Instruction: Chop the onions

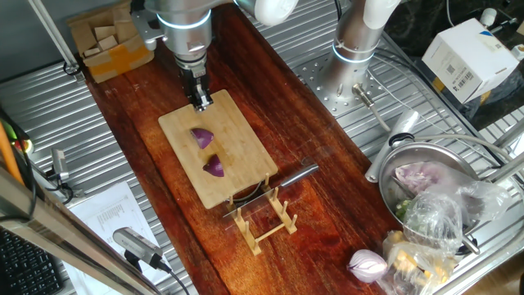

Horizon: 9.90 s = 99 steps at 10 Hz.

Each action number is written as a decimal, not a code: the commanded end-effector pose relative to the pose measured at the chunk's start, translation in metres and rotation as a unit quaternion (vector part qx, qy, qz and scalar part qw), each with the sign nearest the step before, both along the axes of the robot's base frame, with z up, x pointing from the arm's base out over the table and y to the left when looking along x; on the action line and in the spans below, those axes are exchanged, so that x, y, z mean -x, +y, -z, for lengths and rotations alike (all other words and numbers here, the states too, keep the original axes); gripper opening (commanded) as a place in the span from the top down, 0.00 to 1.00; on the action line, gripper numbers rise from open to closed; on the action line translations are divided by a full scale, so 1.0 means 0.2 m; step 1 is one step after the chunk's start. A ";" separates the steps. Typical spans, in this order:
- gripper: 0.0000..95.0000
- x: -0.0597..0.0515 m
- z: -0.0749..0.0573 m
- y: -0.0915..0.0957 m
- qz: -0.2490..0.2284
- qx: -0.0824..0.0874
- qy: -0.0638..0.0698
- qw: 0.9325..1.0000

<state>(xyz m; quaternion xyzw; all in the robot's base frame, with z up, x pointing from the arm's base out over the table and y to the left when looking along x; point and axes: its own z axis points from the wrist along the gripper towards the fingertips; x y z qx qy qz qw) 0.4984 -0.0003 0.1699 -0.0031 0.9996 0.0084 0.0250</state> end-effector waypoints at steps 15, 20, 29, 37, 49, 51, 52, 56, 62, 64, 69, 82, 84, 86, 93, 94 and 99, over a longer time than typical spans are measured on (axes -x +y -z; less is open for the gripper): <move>1.00 0.00 0.00 0.00 -0.006 0.001 0.002 1.000; 1.00 0.00 0.00 0.00 -0.043 0.001 -0.004 0.999; 1.00 0.02 0.06 0.28 -0.043 0.006 0.027 0.999; 1.00 0.05 0.11 0.48 -0.101 -0.020 0.068 0.992; 0.40 0.11 0.15 1.03 -0.059 0.002 0.077 0.995; 0.40 0.11 0.15 1.03 -0.072 -0.004 0.081 0.994; 0.20 0.11 0.15 1.03 -0.075 -0.007 0.081 0.994; 0.20 0.10 0.27 1.23 -0.036 -0.004 0.077 0.996; 0.20 0.13 0.30 1.26 -0.039 0.018 0.072 0.996; 0.40 0.19 0.35 1.27 -0.035 0.019 0.063 0.997; 0.40 0.21 0.36 1.27 -0.031 0.020 0.054 0.998; 0.60 0.19 0.49 1.28 -0.034 0.008 0.034 0.999; 0.60 0.20 0.50 1.28 -0.034 0.009 0.035 0.999; 0.60 0.21 0.51 1.28 -0.034 0.009 0.034 0.999; 0.80 0.22 0.53 1.31 -0.024 0.008 0.031 0.999; 1.00 0.22 0.53 1.32 -0.022 0.008 0.030 0.999; 1.00 0.22 0.49 1.31 -0.042 0.004 0.024 0.999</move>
